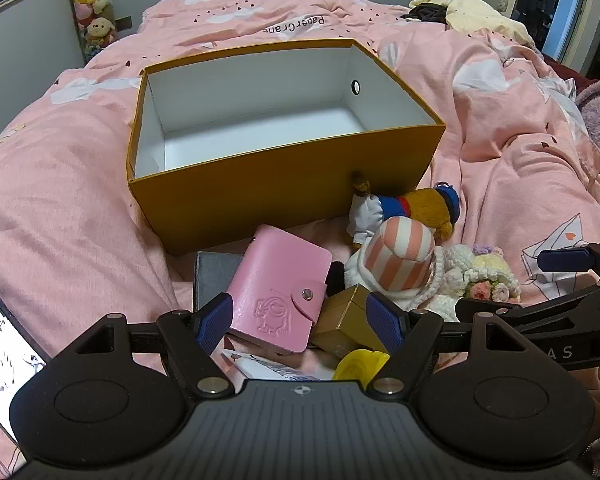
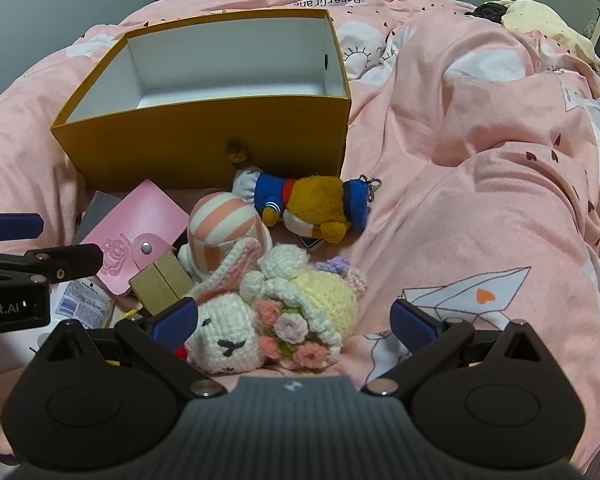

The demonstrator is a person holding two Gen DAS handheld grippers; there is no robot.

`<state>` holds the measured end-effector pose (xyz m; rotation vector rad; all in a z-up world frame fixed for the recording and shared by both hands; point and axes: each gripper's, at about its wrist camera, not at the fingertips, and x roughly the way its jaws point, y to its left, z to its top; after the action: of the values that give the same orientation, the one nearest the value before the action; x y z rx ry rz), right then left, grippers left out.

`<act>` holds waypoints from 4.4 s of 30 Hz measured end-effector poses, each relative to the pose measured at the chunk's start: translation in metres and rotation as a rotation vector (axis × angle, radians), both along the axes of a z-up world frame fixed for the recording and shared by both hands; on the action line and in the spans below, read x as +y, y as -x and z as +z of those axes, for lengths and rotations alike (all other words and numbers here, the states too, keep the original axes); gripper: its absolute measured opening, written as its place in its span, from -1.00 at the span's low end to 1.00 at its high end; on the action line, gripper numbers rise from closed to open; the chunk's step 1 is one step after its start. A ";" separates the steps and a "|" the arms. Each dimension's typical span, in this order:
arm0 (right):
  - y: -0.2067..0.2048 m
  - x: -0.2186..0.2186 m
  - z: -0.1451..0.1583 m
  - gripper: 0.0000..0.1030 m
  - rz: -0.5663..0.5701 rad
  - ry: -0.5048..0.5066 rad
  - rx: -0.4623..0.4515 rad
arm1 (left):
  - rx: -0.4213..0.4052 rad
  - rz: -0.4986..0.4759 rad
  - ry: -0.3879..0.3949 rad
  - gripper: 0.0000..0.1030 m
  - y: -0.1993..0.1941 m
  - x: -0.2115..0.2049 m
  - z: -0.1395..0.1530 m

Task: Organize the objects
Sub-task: 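Move both tools toward the pile, left tool toward the pink wallet, then close the left tool on the edge of the pink wallet, then lift the pink wallet with the left tool while the right tool grasps the dark gray box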

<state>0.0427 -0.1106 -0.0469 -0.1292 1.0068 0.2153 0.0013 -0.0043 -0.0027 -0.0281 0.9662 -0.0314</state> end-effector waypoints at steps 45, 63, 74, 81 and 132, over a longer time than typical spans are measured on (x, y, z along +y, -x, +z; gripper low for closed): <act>-0.017 0.023 0.004 -0.13 0.152 -0.146 -0.004 | 0.150 0.015 0.126 -0.19 -0.020 0.027 -0.008; -0.072 0.081 -0.020 -0.68 0.301 -0.162 0.058 | 0.239 0.069 0.123 0.18 -0.058 0.061 -0.053; -0.083 0.093 -0.034 -0.79 0.318 -0.115 0.057 | 0.240 0.022 0.080 0.18 -0.061 0.051 -0.069; -0.079 0.092 -0.039 -0.79 0.329 -0.065 0.030 | 0.220 0.041 0.149 -0.28 -0.057 0.061 -0.056; -0.081 0.157 -0.050 0.56 0.853 -0.037 0.112 | 0.061 0.119 0.083 -0.62 -0.022 0.099 0.009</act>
<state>0.1232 0.0464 -0.0974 -0.5172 1.0098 1.0264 0.0234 0.0948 0.0066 -0.1633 1.0226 0.0392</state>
